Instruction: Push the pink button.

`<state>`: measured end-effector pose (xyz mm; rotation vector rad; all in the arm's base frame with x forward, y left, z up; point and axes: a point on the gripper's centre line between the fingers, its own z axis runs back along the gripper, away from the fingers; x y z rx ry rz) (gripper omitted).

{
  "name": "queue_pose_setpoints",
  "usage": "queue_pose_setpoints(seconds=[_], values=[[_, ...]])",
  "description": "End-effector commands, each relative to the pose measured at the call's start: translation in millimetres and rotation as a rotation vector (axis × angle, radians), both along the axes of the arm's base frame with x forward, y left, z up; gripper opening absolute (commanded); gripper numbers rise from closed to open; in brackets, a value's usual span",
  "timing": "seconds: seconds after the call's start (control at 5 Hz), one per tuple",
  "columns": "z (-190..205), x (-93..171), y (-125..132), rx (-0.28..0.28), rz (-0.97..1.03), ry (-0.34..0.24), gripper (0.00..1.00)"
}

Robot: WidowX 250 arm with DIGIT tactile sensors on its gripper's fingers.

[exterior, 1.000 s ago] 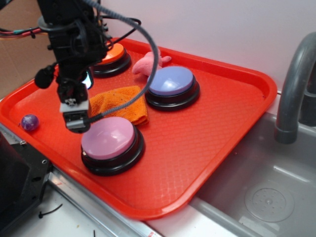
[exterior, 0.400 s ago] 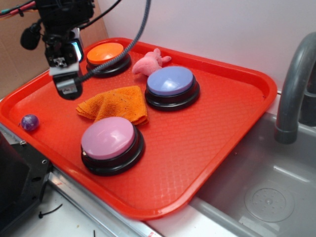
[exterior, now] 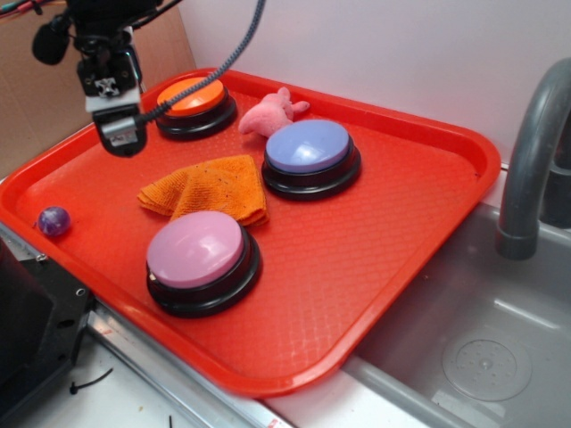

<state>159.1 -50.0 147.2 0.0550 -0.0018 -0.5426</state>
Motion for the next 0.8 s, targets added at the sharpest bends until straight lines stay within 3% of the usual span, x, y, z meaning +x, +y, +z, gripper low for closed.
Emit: queue_pose_setpoints(seconds=[0.0,0.6], values=[[25,4,6,-0.025,0.060,-0.043,1.00],[45,7,11,-0.045,0.142,-0.048,1.00]])
